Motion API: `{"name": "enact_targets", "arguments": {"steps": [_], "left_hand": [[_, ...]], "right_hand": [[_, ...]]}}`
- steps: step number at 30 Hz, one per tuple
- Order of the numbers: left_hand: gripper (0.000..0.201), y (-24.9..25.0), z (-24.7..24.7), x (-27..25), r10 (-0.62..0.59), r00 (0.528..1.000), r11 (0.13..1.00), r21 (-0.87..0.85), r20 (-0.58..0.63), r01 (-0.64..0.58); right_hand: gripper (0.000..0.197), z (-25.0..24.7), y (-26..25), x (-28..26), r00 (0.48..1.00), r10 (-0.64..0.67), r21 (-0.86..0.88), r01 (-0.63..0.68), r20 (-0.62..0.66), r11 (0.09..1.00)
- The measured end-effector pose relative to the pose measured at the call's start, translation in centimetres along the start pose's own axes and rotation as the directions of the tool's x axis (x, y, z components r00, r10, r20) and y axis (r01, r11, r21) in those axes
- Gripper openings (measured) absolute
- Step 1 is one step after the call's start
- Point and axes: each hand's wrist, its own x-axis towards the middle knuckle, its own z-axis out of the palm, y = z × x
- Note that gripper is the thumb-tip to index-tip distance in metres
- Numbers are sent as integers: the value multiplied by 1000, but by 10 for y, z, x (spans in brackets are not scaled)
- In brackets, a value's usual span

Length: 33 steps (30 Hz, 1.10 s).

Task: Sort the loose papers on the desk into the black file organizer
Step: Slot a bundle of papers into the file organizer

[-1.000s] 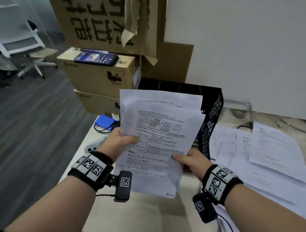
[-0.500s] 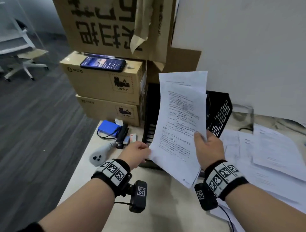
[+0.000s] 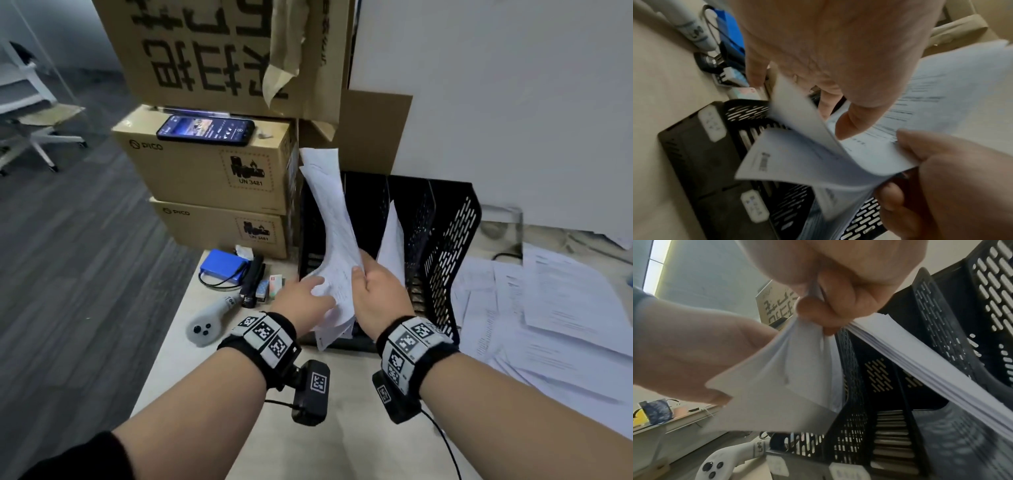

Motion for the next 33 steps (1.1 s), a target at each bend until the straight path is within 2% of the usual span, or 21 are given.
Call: {"name": "enact_targets", "arguments": {"steps": [1,3,5,7,10,14,15,18,20,22,24,27,29,33], "left_hand": [[74,2,-4,-1,21,1000,999,28,-4,-21],[73,11,-8,-4,121,993,992,-41,10,-120],[65,20,-9,-5,238,971,949,-220,34,-225],[52,30,-8,-9,307,950,887,-376,47,-268],[36,40,-4,-13,336,942,865,-390,-17,-316],[25,49,-5,-8,219,963,855,-445,-159,-268],[25,46,-5,-3,199,961,874,-410,-191,-262],[36,33,-7,4,147,972,965,-188,-183,-182],[42,19,-7,7,130,976,977,-142,-177,-156],[61,2,-5,8,73,982,986,-136,-176,-97],[62,-7,0,5,-29,992,992,-125,-120,14],[31,-12,15,-5,-81,995,997,23,63,80],[31,-16,30,-9,-113,983,989,109,147,97],[20,-8,73,-13,-116,951,991,99,286,91]], "right_hand": [[46,3,-2,2,1000,6,4,-6,17,1000],[48,8,-4,2,999,32,36,-33,12,999],[54,8,-5,0,999,51,83,-50,-16,995],[65,8,-6,-2,999,35,104,-30,-42,994],[74,13,-9,2,999,27,57,-25,-30,998],[75,26,-9,3,1000,-5,43,5,-8,999],[75,31,-7,5,1000,-6,37,5,28,999],[71,44,1,10,986,36,5,-37,161,999],[65,47,11,11,981,59,34,-66,187,997],[62,43,23,6,981,63,71,-77,185,994],[50,34,35,0,987,57,91,-71,150,993],[18,15,47,-9,986,62,183,-90,153,979],[15,5,53,-14,988,47,203,-76,145,976],[16,-22,76,-27,993,51,224,-74,108,972]]}}
